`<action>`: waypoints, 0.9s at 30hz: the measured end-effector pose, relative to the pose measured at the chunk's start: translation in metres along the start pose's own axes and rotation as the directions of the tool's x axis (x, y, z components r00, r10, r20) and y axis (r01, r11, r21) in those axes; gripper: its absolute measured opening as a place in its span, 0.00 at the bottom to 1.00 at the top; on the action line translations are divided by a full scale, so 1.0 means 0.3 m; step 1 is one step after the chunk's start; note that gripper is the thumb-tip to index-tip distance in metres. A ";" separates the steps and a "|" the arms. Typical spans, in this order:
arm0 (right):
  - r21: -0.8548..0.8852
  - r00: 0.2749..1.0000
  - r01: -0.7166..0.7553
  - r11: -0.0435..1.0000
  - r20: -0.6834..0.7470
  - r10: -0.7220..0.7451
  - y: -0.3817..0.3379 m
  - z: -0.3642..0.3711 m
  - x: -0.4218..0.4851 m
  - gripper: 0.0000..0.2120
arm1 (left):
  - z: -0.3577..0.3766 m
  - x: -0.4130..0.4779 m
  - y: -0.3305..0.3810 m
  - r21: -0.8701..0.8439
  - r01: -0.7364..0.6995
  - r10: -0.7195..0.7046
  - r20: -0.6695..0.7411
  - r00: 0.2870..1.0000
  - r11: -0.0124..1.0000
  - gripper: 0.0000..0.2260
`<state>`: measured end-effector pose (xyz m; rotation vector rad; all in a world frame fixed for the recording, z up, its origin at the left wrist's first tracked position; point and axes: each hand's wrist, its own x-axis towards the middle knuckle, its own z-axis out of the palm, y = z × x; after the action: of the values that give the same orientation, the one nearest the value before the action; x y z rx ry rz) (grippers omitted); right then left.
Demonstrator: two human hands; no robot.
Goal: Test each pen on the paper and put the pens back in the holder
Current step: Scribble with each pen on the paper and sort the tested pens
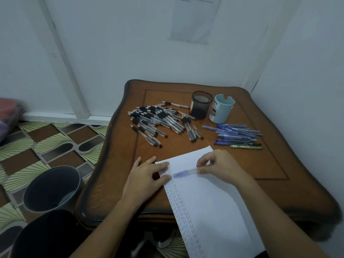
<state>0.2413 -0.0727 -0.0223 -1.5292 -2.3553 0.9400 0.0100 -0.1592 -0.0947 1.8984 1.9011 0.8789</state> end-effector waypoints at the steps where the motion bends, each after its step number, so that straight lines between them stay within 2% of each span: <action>1: -0.141 1.000 0.026 0.990 0.007 -0.025 0.029 -0.001 -0.008 0.05 | 0.000 0.000 0.001 0.015 -0.014 0.014 0.002 1.000 1.000 0.19; 3: -0.343 0.999 0.042 0.938 -0.016 -0.050 0.096 -0.003 -0.033 0.05 | 0.002 -0.004 -0.004 0.032 -0.050 0.050 0.005 0.999 0.998 0.19; 5: -0.381 0.991 0.022 0.924 -0.111 -0.070 0.175 -0.010 -0.064 0.07 | 0.008 -0.005 -0.017 0.051 -0.080 0.080 0.009 0.997 0.995 0.21; 8: -0.177 0.954 -0.049 0.983 -0.299 -0.007 0.289 -0.047 -0.120 0.08 | 0.017 -0.003 -0.028 0.101 -0.096 0.096 0.011 0.995 0.990 0.28; 11: 0.049 0.858 -0.205 0.977 -0.472 0.204 0.376 -0.098 -0.188 0.04 | 0.027 0.000 -0.032 0.146 -0.096 0.095 0.014 0.995 0.985 0.31; 13: 0.116 0.786 -0.290 0.950 -0.538 0.305 0.429 -0.127 -0.227 0.05 | 0.029 0.002 -0.032 0.164 -0.098 0.094 0.028 0.995 0.982 0.34; 15: 0.117 0.723 -0.385 0.915 -0.578 0.378 0.476 -0.150 -0.259 0.07 | 0.031 0.003 -0.030 0.186 -0.096 0.088 0.053 0.995 0.978 0.38; 17: 0.043 0.684 -0.492 0.869 -0.598 0.417 0.522 -0.162 -0.284 0.06 | 0.033 0.003 -0.026 0.219 -0.107 0.093 0.072 0.993 0.970 0.43; 20: -0.091 0.634 -0.655 0.750 -0.606 0.480 0.532 -0.168 -0.307 0.08 | 0.037 0.002 -0.027 0.239 -0.112 0.100 0.062 0.993 0.964 0.43; 23: -0.196 0.618 -0.703 0.683 -0.644 0.451 0.505 -0.165 -0.283 0.13 | 0.037 0.001 -0.028 0.249 -0.112 0.100 0.058 0.993 0.962 0.41; 25: -0.226 0.640 -0.659 0.717 -0.670 0.377 0.473 -0.160 -0.233 0.15 | 0.036 0.001 -0.029 0.244 -0.114 0.102 0.060 0.993 0.963 0.42; 27: -0.274 0.698 -0.541 0.795 -0.673 0.243 0.434 -0.155 -0.155 0.14 | 0.035 0.000 -0.028 0.243 -0.114 0.102 0.059 0.993 0.963 0.40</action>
<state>0.3829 -0.0589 -0.0546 -2.1757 -1.8385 -0.1363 0.0099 -0.1565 -0.1078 2.1635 1.9725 0.6469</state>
